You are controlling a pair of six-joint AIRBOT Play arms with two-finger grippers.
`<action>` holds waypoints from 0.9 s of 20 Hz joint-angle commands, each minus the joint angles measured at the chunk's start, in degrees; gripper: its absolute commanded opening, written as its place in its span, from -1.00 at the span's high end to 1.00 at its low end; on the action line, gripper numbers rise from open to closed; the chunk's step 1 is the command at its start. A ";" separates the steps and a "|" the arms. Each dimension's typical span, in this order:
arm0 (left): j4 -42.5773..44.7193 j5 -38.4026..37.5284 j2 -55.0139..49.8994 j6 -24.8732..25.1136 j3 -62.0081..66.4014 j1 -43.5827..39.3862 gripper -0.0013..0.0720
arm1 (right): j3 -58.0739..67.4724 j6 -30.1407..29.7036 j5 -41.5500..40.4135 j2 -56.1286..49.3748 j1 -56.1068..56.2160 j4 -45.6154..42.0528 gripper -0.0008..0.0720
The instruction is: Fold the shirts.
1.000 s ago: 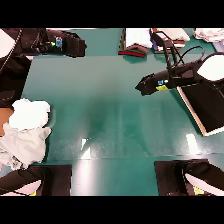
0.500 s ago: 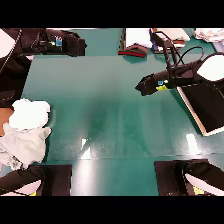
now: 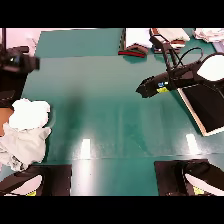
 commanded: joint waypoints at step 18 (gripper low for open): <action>2.34 8.00 7.85 2.34 -10.71 7.54 0.90 | 11.98 0.02 1.84 0.00 -5.40 -0.02 0.93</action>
